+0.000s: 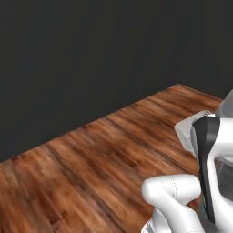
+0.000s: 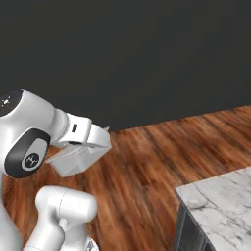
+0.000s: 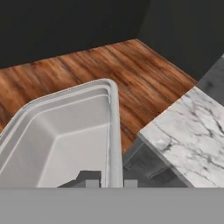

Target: Retrieve the tupperware and aluminum foil from the cabinet and place them on the dining counter near the plate with lemon wedge and carrot to prepare for storing leftovers.

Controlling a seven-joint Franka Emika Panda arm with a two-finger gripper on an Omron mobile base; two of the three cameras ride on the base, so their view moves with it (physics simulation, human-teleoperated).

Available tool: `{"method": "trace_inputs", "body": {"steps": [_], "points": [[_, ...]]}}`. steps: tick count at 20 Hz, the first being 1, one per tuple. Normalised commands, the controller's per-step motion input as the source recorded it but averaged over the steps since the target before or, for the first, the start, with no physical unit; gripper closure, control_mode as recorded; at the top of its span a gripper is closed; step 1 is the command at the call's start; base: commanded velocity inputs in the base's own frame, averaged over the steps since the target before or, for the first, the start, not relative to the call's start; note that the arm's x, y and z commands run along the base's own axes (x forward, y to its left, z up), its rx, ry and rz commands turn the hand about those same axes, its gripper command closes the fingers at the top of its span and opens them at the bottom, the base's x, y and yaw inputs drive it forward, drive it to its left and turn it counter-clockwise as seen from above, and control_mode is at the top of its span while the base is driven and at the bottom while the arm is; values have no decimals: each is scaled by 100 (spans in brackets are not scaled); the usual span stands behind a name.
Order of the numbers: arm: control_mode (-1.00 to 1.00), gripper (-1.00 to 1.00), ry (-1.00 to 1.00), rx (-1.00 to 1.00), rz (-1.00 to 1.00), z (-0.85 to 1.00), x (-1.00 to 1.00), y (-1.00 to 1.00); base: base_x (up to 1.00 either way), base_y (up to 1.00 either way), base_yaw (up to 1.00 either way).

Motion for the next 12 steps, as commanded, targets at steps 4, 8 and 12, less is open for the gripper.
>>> {"method": "trace_inputs", "body": {"steps": [4, 8, 12], "points": [[100, 100, 0, 0, 0, 0, 0, 0, 81, 59, -58], [100, 100, 0, 0, 0, 0, 0, 0, 79, 62, -58], [100, 100, 0, 0, 0, 0, 0, 0, 78, 61, -60]]}}
